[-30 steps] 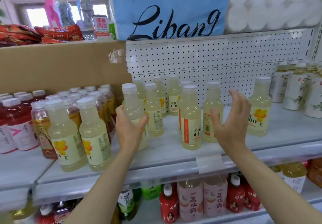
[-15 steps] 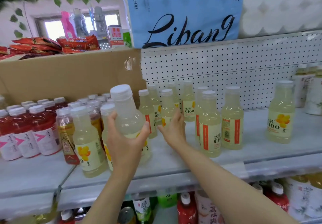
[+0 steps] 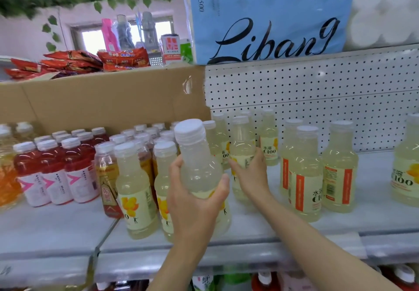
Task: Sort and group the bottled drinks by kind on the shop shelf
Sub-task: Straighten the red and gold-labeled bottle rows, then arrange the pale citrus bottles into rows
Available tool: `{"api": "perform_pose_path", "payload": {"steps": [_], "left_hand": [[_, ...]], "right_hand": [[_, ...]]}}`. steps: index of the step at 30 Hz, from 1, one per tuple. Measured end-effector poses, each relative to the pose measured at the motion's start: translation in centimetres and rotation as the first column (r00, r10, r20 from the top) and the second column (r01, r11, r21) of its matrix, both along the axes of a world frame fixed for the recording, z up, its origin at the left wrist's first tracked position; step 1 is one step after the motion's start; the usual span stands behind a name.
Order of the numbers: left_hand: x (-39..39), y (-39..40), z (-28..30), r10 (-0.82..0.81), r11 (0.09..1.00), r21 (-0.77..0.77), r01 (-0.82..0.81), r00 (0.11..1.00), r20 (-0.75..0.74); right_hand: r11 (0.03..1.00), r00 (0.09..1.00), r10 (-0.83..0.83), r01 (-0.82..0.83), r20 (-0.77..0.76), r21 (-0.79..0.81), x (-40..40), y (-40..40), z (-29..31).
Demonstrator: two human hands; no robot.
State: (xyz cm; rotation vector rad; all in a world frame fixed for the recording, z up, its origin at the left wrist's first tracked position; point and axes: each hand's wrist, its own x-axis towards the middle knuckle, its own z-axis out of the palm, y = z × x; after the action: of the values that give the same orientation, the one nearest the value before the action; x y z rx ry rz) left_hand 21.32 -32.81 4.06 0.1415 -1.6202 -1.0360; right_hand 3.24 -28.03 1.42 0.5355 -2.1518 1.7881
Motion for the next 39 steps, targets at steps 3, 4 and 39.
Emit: {"api": "perform_pose_path", "payload": {"steps": [3, 4, 39], "left_hand": [[1.7, 0.3, 1.3, -0.001, 0.999, 0.039, 0.004, 0.999, -0.053], [2.4, 0.0, 1.7, 0.019, 0.999, 0.048, -0.015, 0.997, -0.081], [4.2, -9.3, 3.4, 0.37, 0.861, -0.269, -0.432, 0.894, -0.252]], "right_hand": [[0.995, 0.995, 0.086, -0.089, -0.047, -0.048, 2.3, 1.5, 0.3], [0.992, 0.992, 0.11, -0.114, -0.056, -0.058, 2.9, 1.9, 0.3], [0.941, 0.942, 0.324, -0.33, -0.085, -0.07, 8.3, -0.3, -1.4]]}}
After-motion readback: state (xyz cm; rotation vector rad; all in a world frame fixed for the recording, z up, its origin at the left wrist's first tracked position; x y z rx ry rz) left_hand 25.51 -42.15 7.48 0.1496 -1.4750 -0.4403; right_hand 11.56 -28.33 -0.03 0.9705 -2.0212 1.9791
